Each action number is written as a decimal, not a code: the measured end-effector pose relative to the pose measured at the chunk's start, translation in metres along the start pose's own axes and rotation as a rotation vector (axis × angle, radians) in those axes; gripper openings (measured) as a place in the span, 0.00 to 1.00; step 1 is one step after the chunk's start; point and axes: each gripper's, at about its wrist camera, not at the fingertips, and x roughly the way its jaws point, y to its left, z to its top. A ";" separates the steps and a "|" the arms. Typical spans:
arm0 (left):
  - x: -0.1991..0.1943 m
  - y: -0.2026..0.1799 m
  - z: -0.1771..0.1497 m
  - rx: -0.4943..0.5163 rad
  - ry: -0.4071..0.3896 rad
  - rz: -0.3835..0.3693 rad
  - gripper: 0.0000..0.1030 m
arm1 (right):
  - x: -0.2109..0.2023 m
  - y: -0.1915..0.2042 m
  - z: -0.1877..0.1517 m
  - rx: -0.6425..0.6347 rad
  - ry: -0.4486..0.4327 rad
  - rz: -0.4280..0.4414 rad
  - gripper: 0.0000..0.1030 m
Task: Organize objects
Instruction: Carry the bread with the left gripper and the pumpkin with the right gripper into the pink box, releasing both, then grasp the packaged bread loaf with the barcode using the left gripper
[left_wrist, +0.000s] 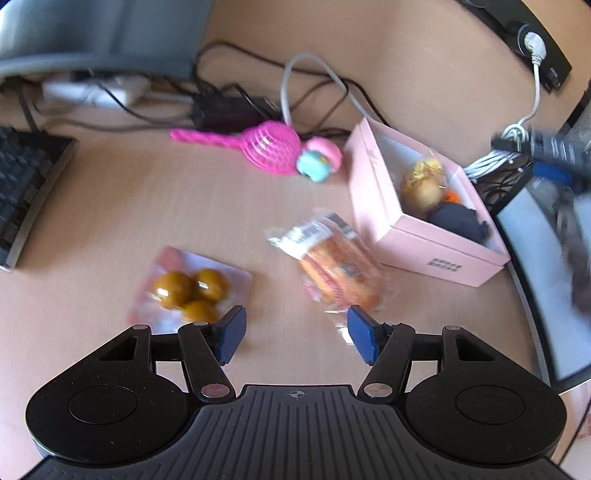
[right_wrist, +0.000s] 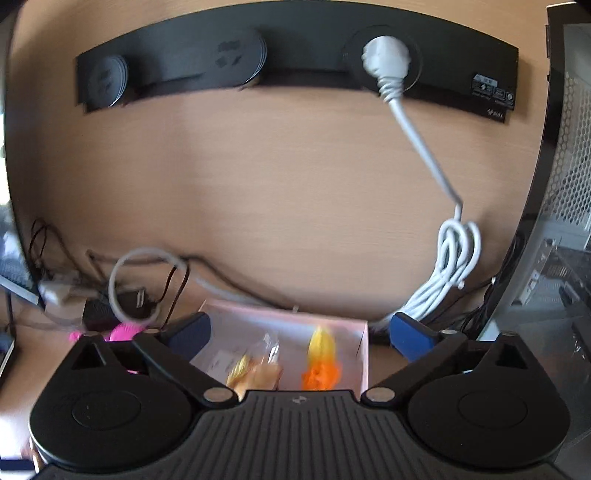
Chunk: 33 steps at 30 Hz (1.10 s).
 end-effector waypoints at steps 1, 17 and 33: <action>0.003 0.000 0.002 -0.026 0.010 -0.019 0.63 | -0.003 0.003 -0.008 -0.017 0.010 0.002 1.00; 0.067 -0.029 0.035 -0.193 0.077 0.022 0.66 | -0.067 0.011 -0.130 -0.098 0.167 0.040 1.00; 0.076 -0.056 0.031 0.016 -0.022 0.124 0.58 | -0.078 0.040 -0.163 -0.127 0.204 0.057 1.00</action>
